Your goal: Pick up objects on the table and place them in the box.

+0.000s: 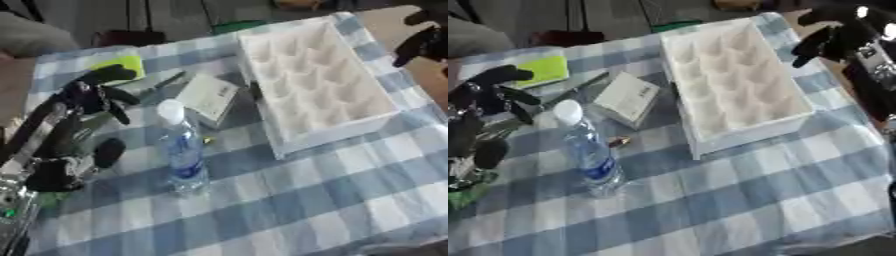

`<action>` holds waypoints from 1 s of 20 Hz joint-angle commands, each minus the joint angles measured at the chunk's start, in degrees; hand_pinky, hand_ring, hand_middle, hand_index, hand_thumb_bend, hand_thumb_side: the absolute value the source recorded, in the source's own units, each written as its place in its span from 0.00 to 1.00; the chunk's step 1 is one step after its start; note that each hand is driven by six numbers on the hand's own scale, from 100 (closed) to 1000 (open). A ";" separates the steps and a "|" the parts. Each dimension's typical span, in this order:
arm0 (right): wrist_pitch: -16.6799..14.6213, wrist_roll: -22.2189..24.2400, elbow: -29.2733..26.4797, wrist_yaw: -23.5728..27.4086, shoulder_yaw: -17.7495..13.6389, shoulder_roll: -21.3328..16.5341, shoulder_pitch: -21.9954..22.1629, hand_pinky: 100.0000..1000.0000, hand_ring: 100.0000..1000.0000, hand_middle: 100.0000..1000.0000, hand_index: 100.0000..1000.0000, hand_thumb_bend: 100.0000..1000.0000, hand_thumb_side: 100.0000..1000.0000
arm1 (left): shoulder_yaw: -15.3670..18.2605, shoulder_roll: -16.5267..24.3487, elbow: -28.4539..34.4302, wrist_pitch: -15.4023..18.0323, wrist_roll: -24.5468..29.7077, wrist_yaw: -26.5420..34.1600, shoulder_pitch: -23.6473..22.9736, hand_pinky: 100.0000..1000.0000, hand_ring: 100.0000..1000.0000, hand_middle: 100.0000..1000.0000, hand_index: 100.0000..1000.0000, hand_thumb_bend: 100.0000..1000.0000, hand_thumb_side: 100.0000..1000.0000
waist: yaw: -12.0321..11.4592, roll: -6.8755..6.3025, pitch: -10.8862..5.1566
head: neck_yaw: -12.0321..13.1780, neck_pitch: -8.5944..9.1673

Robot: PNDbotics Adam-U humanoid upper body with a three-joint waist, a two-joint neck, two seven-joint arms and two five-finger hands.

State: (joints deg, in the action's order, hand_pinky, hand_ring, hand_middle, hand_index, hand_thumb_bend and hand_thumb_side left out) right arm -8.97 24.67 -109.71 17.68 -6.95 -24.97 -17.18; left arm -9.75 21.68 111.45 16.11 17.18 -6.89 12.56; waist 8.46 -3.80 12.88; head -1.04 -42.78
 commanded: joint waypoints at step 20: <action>-0.18 0.41 -0.51 0.32 0.16 -0.73 -0.72 0.51 0.58 0.71 0.79 0.00 0.64 | -6.31 1.15 -9.97 7.24 0.76 -19.11 5.05 0.62 0.73 0.84 0.97 0.48 0.68 | 0.60 0.49 -0.76 | 0.46 0.15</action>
State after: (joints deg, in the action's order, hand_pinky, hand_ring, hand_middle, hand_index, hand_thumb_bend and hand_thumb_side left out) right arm -9.05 24.98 -109.71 17.70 -6.65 -24.95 -17.19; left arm -15.98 22.08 101.30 22.84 18.04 -25.22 16.76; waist 9.01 -3.70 12.87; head -0.63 -42.79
